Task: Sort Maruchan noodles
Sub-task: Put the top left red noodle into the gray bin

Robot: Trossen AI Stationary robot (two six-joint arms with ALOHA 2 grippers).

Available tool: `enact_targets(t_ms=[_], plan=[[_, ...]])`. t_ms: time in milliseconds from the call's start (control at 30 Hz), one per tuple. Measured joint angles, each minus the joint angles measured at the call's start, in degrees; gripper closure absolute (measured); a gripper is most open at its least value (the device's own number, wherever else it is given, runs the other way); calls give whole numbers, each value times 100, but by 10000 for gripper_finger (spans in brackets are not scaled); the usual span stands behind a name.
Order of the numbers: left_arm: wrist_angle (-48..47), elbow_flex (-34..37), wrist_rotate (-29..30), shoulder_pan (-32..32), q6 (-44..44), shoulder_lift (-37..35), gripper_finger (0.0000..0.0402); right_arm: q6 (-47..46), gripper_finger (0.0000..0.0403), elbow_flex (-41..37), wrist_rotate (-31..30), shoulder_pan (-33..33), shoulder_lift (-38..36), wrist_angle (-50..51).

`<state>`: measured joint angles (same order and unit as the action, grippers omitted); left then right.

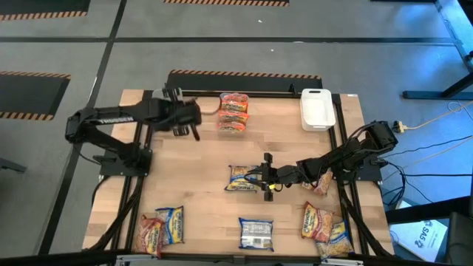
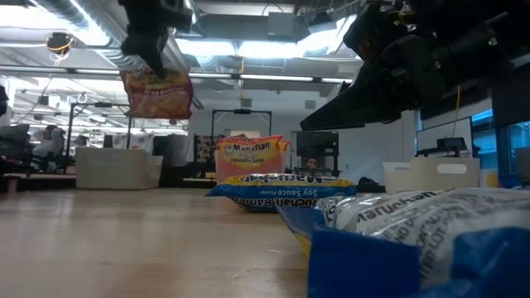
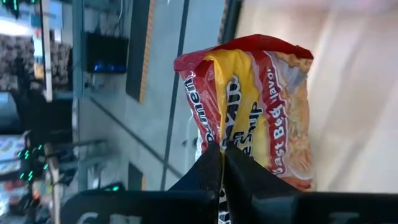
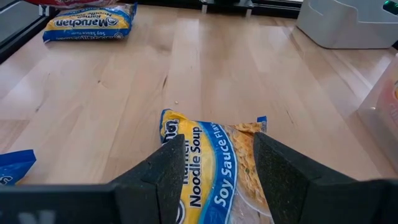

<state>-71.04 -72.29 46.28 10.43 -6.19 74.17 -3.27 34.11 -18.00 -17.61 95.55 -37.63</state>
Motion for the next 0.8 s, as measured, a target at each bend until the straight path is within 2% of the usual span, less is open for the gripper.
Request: enact_targets(t_ms=[167, 433, 667, 800], plan=[[241, 0, -21, 940, -675, 0, 401, 129, 226, 0, 0, 0, 0, 1], [657, 0, -86, 2169, -1405, 173, 401, 1296, 226, 2, -284, 147, 0, 21], [1174, 34, -88, 2629, -2050, 509, 401, 1553, 226, -17, 463, 1012, 0, 342], [1468, 427, -65, 2817, -2468, 542, 401, 1424, 226, -171, 950, 1455, 0, 346]])
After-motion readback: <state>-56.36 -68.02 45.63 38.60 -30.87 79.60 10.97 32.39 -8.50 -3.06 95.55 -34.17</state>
